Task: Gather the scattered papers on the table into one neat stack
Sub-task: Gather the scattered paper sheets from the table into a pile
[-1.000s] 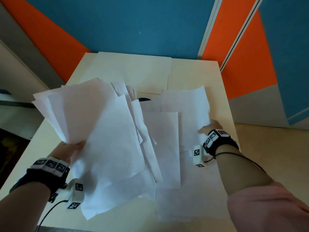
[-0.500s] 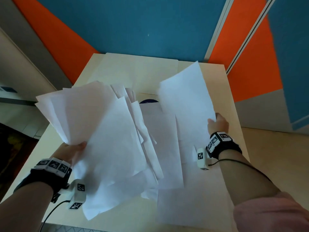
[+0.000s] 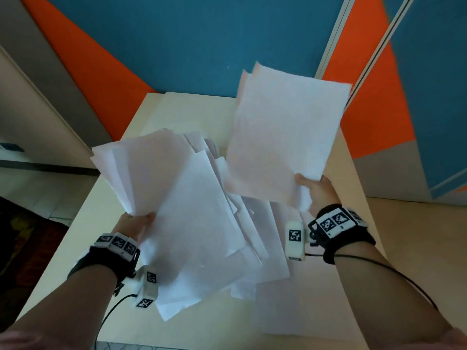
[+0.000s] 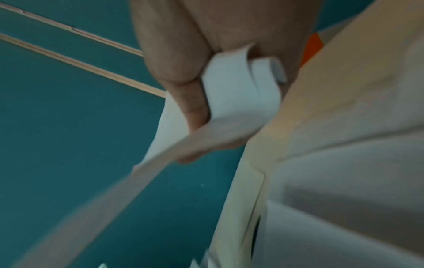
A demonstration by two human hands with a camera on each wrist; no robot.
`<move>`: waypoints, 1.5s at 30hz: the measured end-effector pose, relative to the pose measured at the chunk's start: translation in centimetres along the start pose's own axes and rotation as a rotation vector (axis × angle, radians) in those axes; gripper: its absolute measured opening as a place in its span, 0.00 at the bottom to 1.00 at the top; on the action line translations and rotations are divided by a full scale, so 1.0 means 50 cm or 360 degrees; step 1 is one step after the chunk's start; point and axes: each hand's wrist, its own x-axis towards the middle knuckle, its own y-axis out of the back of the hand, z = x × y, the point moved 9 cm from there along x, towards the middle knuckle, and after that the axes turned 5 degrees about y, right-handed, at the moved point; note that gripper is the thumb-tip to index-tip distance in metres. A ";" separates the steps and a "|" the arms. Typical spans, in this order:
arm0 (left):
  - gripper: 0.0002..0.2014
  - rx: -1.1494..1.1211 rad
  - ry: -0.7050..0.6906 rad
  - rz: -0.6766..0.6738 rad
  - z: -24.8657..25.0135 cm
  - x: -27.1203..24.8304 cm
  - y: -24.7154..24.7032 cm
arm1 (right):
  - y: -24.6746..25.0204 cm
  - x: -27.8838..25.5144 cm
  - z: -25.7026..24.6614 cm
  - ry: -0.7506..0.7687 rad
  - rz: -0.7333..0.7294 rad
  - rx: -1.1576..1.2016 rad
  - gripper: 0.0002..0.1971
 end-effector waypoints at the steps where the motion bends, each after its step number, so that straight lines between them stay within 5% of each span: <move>1: 0.21 -0.0004 -0.0008 -0.0021 0.002 -0.001 -0.004 | -0.034 -0.017 0.017 -0.0058 -0.0118 -0.0048 0.17; 5: 0.16 -0.0047 -0.0014 -0.0195 0.007 -0.014 -0.028 | -0.166 -0.083 0.096 -0.0260 -0.0574 -0.0184 0.18; 9: 0.18 0.0016 0.0012 -0.0228 -0.003 -0.002 -0.015 | -0.231 -0.104 0.136 -0.0147 -0.0820 -0.0584 0.27; 12: 0.18 0.0009 0.0082 -0.0289 -0.028 0.019 0.005 | -0.237 -0.106 0.154 -0.0189 -0.0779 -0.0614 0.33; 16: 0.14 -0.0249 0.0125 -0.0459 -0.023 0.008 -0.001 | -0.252 -0.119 0.149 -0.0280 -0.0786 -0.0336 0.28; 22: 0.38 0.0108 0.0149 -0.0514 -0.019 0.008 0.019 | -0.279 -0.110 0.124 -0.0067 -0.0832 -0.0416 0.16; 27: 0.34 0.0143 0.0178 -0.0483 -0.020 0.013 0.029 | -0.295 -0.119 0.105 -0.0020 -0.0868 -0.0304 0.13; 30: 0.37 0.0027 0.0174 -0.0496 -0.036 0.036 0.040 | -0.246 -0.071 0.105 0.0015 -0.0612 -0.0505 0.26; 33: 0.33 -0.0054 0.0146 -0.0519 -0.017 0.007 0.045 | -0.146 -0.012 0.120 -0.0010 -0.0123 -0.1344 0.33; 36: 0.29 -0.0107 0.0161 -0.0547 -0.024 0.005 0.051 | -0.137 -0.021 0.173 -0.0247 -0.0244 -0.1655 0.46; 41: 0.27 -0.0130 0.0177 -0.0426 -0.044 0.031 0.096 | -0.163 -0.001 0.212 -0.0224 -0.0318 -0.1439 0.24; 45: 0.16 -0.0171 0.0199 -0.0480 -0.051 0.046 0.121 | -0.082 0.031 0.167 -0.0164 0.0023 -0.1806 0.21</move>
